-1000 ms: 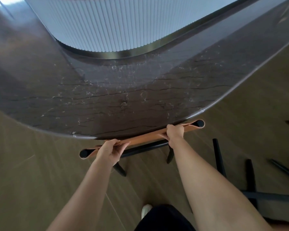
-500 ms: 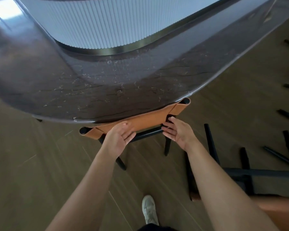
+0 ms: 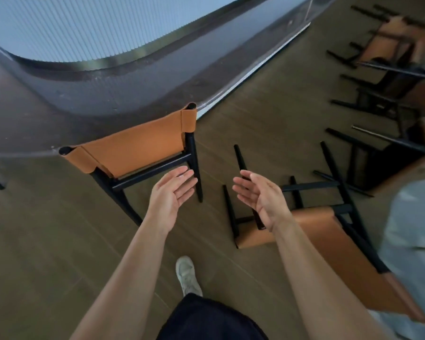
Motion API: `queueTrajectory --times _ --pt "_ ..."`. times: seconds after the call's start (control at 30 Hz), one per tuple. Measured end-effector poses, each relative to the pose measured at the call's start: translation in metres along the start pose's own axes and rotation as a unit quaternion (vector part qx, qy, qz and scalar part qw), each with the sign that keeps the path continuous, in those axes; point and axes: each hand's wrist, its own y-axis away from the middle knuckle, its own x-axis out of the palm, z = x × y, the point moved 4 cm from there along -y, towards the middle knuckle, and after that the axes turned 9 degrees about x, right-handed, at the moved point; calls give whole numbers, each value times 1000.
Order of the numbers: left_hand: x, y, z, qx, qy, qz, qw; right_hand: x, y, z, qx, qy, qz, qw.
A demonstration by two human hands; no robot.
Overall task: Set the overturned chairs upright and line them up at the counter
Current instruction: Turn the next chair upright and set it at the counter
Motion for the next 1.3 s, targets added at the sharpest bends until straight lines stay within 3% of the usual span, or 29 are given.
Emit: queueTrajectory --times 0.43,0.7,1.0,1.3 --pt "64 85 36 -23 -64 151 986 -90 125 -40 -45 -65 -99 992" --pt "83 130 61 -66 -96 267 957 -107 196 -96 -87 -143 -172 971" --pt "141 200 106 -109 -137 379 909 -176 282 -141 -128 -207 -283 928" --pt "215 251 167 -125 -157 390 899 -272 324 -144 -137 -243 -308 910"
